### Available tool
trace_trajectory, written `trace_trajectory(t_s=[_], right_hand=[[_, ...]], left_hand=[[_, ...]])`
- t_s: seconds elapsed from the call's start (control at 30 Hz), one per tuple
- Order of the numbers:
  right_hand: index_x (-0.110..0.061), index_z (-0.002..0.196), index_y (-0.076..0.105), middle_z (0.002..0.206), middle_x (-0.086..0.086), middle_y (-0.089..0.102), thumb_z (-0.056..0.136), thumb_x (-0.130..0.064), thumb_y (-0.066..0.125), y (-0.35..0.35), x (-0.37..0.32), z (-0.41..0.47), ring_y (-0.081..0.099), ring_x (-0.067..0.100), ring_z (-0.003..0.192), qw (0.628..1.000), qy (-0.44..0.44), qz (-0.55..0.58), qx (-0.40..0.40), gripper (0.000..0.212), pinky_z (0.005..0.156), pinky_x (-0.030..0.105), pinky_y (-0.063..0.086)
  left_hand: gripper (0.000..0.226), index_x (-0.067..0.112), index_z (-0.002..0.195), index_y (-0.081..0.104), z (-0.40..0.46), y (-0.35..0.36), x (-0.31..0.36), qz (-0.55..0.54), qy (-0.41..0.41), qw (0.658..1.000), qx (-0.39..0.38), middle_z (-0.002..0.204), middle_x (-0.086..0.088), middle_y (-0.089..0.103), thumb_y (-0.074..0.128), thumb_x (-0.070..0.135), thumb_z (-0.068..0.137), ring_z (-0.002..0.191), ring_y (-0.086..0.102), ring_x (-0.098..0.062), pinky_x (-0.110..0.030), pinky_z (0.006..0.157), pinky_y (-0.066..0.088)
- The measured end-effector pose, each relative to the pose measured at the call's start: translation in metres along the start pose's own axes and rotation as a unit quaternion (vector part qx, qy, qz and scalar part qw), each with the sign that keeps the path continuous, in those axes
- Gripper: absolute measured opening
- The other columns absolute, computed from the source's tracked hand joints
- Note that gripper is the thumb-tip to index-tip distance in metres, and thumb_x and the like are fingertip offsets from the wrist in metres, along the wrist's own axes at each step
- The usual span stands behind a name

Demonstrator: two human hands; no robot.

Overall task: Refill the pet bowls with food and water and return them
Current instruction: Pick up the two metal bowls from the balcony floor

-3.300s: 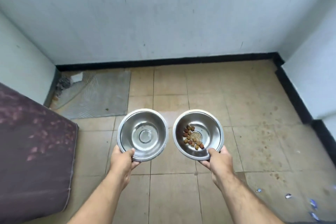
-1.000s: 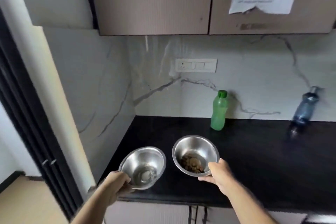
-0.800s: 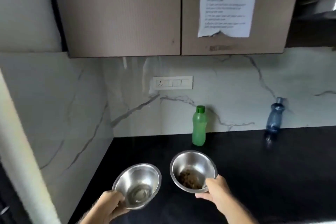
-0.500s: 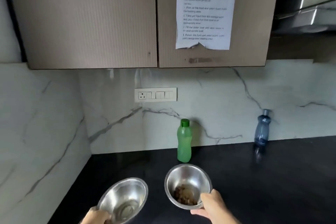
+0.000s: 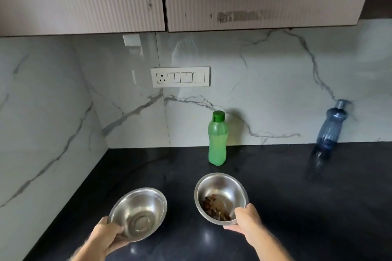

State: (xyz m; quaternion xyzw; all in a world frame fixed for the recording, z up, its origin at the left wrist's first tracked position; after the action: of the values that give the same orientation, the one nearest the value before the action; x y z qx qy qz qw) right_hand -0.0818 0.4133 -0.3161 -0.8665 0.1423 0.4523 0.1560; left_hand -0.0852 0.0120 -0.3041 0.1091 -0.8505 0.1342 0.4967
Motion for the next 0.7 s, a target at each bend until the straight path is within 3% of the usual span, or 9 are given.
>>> trace_trajectory(t_s=[0.17,0.37,0.5,0.7], right_hand=[[-0.009,0.12,0.042,0.132,0.024,0.051,0.095,0.01,0.049,0.009,0.0,0.0,0.073,0.05,0.088,0.999,0.007,-0.034,0.001,0.033,0.047,0.037,0.061],[-0.003,0.141,0.042,0.129,0.022,0.05,0.097,0.01,0.05,0.017,0.001,-0.001,0.072,0.048,0.091,0.999,0.007,-0.038,0.021,0.046,0.058,0.047,0.065],[-0.001,0.141,0.042,0.135,0.026,0.05,0.095,0.012,0.054,0.02,0.003,-0.005,0.067,0.051,0.104,0.998,0.005,-0.051,0.039,0.049,0.068,0.055,0.065],[-0.001,0.142,0.04,0.136,0.027,0.051,0.095,0.011,0.056,0.022,0.006,-0.008,0.067,0.051,0.107,0.997,0.013,-0.062,0.054,0.051,0.072,0.056,0.065]], left_hand=[[0.036,0.001,0.118,0.049,0.011,0.0,0.003,0.007,-0.019,1.0,-0.015,0.111,-0.031,0.06,0.05,-0.017,0.087,0.088,0.069,-0.044,-0.041,0.053,0.06],[0.033,0.003,0.117,0.048,0.015,-0.003,0.006,0.01,-0.029,0.999,-0.025,0.11,-0.028,0.059,0.052,-0.016,0.091,0.083,0.069,-0.04,-0.037,0.047,0.059],[0.035,0.001,0.121,0.045,0.013,-0.005,0.002,0.007,-0.033,0.999,-0.027,0.11,-0.029,0.058,0.051,-0.016,0.092,0.081,0.067,-0.04,-0.035,0.042,0.058],[0.027,-0.002,0.118,0.047,0.013,-0.003,0.001,0.005,-0.036,0.999,-0.036,0.103,-0.028,0.062,0.055,-0.01,0.094,0.077,0.068,-0.037,-0.032,0.041,0.057]])
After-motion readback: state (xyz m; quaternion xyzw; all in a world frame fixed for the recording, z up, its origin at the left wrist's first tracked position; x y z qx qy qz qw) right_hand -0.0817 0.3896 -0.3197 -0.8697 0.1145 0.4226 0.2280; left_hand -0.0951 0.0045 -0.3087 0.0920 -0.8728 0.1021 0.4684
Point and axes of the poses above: each hand's wrist, its own z-axis towards the middle knuckle, its own y-axis out of the palm, x = y × z, the point moved 3 cm from there along z, towards the middle knuckle
